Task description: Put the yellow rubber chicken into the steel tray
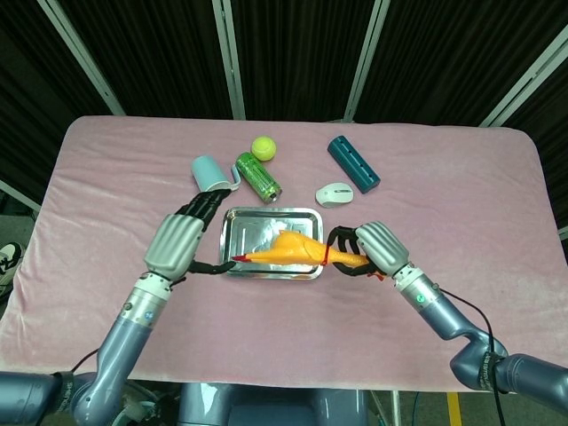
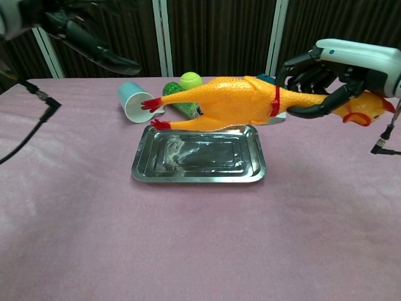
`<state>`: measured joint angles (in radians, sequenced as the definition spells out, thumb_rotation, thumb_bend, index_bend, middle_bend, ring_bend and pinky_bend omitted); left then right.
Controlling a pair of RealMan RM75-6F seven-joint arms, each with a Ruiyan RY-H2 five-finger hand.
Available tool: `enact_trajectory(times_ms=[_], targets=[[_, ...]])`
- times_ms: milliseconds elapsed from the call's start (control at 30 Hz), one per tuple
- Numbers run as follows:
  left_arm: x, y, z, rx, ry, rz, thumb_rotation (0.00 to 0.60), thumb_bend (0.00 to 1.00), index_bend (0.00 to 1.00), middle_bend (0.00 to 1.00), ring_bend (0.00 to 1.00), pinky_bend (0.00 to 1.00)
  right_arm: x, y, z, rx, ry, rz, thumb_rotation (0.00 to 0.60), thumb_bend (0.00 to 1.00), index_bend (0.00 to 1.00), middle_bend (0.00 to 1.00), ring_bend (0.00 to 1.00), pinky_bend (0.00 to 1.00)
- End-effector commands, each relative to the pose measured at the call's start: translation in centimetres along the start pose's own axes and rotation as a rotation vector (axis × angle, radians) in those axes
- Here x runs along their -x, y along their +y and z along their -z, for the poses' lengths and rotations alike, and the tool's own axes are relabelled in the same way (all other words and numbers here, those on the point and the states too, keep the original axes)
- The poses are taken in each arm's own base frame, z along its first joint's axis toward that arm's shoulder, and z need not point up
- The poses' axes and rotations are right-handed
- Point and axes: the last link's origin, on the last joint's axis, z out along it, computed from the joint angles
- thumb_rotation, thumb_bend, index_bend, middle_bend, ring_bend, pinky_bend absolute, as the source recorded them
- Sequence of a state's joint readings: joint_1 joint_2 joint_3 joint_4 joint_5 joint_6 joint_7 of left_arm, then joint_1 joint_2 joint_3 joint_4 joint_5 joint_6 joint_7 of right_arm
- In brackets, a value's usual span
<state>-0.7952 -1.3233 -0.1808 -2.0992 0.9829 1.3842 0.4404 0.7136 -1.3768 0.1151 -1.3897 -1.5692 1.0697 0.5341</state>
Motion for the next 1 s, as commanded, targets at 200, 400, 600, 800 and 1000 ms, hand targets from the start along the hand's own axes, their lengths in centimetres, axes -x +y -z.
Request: enact_trajectory(times_ms=[200, 400, 600, 800, 1000], targets=[[-2.5, -5.9, 6.6, -0.058, 0.066, 0.016, 0.600, 0.00, 0.00, 0.07, 0.08, 0.26, 1.2, -1.6, -3.7, -0.017, -0.049, -0.091, 0.600, 0.66, 0.87, 0.70, 0.71, 0.85], [-2.4, -8.2, 9.2, -0.093, 0.069, 0.027, 0.600, 0.00, 0.00, 0.07, 0.08, 0.26, 2.1, -2.2, -6.6, -0.004, -0.074, -0.113, 0.600, 0.66, 0.87, 0.70, 0.71, 0.85], [-2.2, -9.7, 10.5, -0.131, 0.069, 0.024, 0.600, 0.00, 0.00, 0.07, 0.08, 0.26, 3.3, -1.9, -9.0, 0.028, -0.097, -0.069, 0.600, 0.66, 0.87, 0.70, 0.71, 0.85], [-2.1, -10.6, 10.8, -0.167, 0.068, 0.037, 0.600, 0.00, 0.00, 0.07, 0.08, 0.26, 4.7, -0.9, -10.3, 0.071, -0.120, -0.017, 0.600, 0.66, 0.87, 0.70, 0.71, 0.85], [-2.1, -10.9, 10.7, -0.178, 0.064, 0.042, 0.600, 0.00, 0.00, 0.07, 0.08, 0.26, 5.9, -0.1, -11.0, 0.099, -0.128, 0.014, 0.600, 0.66, 0.87, 0.70, 0.68, 0.83]])
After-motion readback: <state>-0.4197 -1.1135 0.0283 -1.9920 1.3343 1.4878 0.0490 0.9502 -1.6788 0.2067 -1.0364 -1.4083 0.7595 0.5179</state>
